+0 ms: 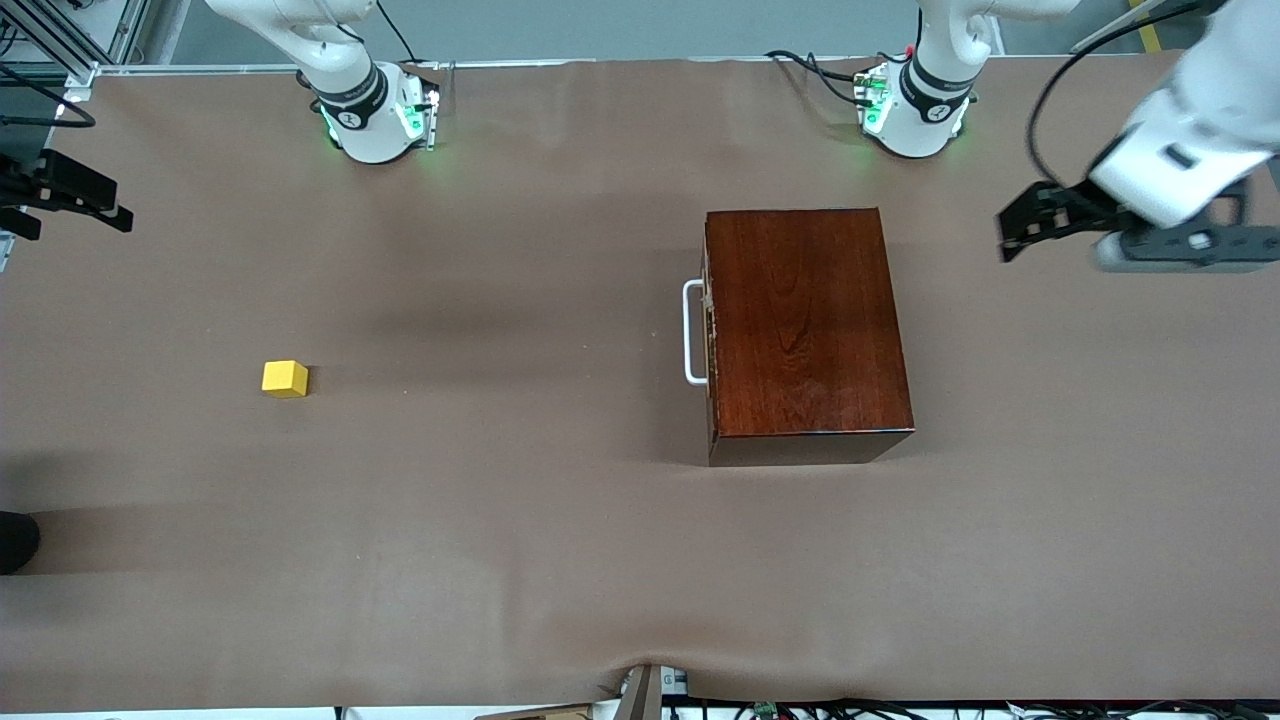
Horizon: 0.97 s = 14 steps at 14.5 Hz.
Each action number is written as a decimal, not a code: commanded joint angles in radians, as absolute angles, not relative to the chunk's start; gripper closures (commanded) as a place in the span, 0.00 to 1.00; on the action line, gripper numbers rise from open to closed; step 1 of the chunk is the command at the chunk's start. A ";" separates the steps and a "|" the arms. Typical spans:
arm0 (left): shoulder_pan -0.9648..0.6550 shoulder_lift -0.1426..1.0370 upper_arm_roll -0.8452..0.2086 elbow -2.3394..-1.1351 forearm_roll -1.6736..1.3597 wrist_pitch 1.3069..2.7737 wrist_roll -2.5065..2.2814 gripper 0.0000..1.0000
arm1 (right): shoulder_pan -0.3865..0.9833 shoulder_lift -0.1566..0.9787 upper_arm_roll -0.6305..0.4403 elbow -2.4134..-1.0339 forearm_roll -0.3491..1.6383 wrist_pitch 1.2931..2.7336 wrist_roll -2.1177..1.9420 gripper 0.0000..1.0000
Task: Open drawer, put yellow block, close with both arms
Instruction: 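Move the left gripper over the box toward the white drawer handle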
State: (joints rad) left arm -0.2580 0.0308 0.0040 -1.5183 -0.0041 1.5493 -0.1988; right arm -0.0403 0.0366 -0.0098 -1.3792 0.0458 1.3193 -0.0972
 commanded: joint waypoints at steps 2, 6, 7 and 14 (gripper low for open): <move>-0.371 0.119 0.009 -1.486 -0.008 1.597 -0.257 0.00 | -0.055 0.021 -0.003 -1.390 0.064 1.315 -0.094 0.00; -0.483 0.274 0.009 -1.350 -0.008 1.624 -0.347 0.00 | -0.055 0.021 -0.003 -1.390 0.064 1.315 -0.094 0.00; -0.507 0.322 0.011 -1.298 -0.008 1.631 -0.377 0.00 | -0.055 0.021 -0.003 -1.390 0.064 1.315 -0.092 0.00; -0.742 0.621 0.079 -1.123 -0.003 1.789 -0.649 0.00 | -0.057 0.021 -0.003 -1.390 0.064 1.315 -0.094 0.00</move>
State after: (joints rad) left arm -0.6724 0.5075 0.0266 -1.2592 -0.0041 1.8017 -0.6012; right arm -0.0408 0.0366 -0.0102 -1.3802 0.0464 1.3192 -0.0972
